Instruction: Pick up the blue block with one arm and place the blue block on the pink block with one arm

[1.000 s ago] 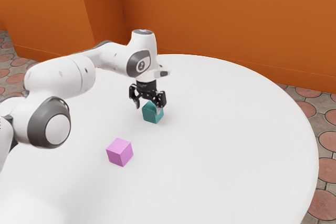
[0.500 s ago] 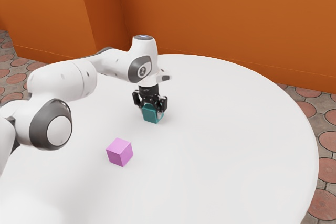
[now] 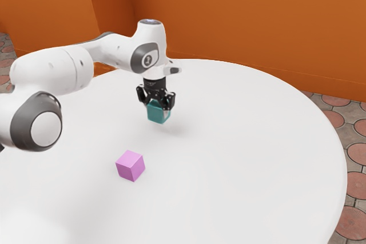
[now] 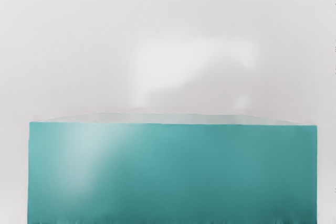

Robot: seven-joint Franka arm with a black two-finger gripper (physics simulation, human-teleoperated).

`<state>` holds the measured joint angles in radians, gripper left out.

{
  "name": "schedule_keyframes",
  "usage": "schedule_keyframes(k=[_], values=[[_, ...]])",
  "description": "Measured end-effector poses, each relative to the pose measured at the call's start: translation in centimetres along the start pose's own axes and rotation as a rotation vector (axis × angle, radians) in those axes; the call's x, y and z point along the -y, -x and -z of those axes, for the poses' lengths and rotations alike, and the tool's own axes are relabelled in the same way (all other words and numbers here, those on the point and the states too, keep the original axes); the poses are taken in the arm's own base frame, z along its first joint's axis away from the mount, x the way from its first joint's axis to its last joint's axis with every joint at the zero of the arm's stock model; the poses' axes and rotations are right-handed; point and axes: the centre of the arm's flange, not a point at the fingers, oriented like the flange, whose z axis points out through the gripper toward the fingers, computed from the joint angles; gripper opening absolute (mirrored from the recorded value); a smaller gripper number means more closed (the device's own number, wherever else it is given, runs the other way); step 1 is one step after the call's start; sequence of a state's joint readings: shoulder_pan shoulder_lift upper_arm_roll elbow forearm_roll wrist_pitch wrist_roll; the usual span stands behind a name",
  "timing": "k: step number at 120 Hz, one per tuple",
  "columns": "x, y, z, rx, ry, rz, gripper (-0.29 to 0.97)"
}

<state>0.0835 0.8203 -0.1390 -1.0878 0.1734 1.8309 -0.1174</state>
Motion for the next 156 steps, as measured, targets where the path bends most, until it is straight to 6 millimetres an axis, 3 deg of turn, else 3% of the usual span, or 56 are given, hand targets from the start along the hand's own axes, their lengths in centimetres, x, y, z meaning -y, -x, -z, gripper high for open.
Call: schedule_keyframes(k=[15, 38, 73, 95, 118, 156], values=[[0.8, 3.5, 3.0, 0.032, -0.023, -0.005, 0.38], [1.6, 8.4, 4.0, 0.094, -0.042, -0.007, 0.38], [1.6, 14.2, 2.5, 0.145, -0.024, -0.005, 0.38], [0.3, 17.4, 2.1, 0.141, -0.015, -0.020, 0.38], [0.4, 19.7, 1.4, 0.140, -0.009, -0.013, 0.38], [-0.8, 19.5, 0.3, 0.119, -0.003, -0.027, 0.38]])
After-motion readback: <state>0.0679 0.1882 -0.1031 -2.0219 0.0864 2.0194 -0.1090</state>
